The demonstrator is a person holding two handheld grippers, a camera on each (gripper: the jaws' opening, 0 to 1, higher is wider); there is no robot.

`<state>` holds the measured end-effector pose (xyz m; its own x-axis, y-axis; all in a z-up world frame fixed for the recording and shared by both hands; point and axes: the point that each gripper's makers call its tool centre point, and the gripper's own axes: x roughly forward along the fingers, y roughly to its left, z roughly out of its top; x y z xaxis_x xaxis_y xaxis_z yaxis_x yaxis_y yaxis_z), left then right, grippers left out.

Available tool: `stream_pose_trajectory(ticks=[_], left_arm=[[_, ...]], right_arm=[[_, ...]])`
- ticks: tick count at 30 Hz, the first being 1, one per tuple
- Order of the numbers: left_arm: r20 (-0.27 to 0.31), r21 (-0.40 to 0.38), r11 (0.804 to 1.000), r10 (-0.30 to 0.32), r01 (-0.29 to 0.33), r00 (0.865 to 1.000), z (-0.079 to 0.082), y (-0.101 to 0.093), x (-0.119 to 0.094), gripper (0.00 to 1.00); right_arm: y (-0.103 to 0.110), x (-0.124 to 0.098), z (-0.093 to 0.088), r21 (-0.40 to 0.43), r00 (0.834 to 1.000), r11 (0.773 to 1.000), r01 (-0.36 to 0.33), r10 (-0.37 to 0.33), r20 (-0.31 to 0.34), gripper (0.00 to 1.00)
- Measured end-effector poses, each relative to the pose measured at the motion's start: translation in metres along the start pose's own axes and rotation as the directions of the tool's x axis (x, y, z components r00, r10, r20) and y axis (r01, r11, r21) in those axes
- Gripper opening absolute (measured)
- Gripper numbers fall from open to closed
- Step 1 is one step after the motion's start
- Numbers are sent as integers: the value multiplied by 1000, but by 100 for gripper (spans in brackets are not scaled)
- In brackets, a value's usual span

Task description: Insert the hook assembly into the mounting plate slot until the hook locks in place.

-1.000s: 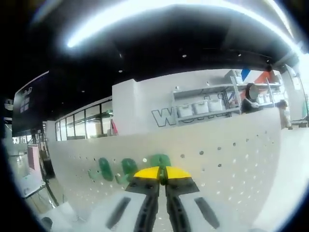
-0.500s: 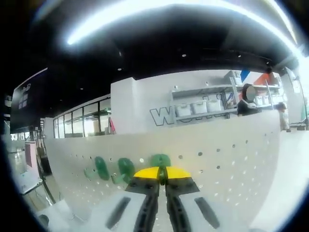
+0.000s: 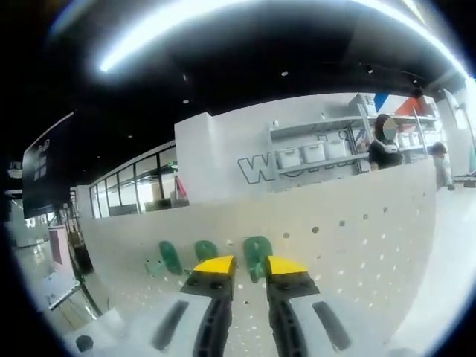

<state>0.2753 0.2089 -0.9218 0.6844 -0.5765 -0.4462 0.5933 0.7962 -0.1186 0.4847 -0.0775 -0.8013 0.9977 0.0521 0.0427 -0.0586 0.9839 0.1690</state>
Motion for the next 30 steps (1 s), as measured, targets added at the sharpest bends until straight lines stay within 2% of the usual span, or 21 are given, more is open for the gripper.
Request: stream_pose_trajectory(ticks=[4,7,16,21,24,29,30], left_arm=[[10,-19,1000,-11,11,1000,2,-2,0,86],[-2,-17,1000,-6,6,1000,-1,-3,0,86],[3,-5,1000,2,-2,1000,1,-3,-7,87],[0,-11,1000,9,-9,1000,-6,-3,-12,87],[-1,-14,1000,10,-10,1000,-10,-4,-15,88],[-14,-17,1000,13,-13,1000,-19,-6,-19,87],[-14,-20,1000,14,-14,1000,-21,-6,-20,87]], right_arm=[[-4,-14,7,-3,1000,1000,-13,13,1,17],[-10,-24,5,33,1000,999,-5,5,-14,22],[-23,-59,-12,23,998,1000,17,-16,-66,26],[-21,-79,-19,-13,996,1000,12,-13,-88,27],[-17,-87,-29,21,992,1000,-12,14,-123,28],[-11,-105,-37,10,989,1000,-27,28,-146,28],[-6,-112,-42,49,986,998,-36,44,-163,28]])
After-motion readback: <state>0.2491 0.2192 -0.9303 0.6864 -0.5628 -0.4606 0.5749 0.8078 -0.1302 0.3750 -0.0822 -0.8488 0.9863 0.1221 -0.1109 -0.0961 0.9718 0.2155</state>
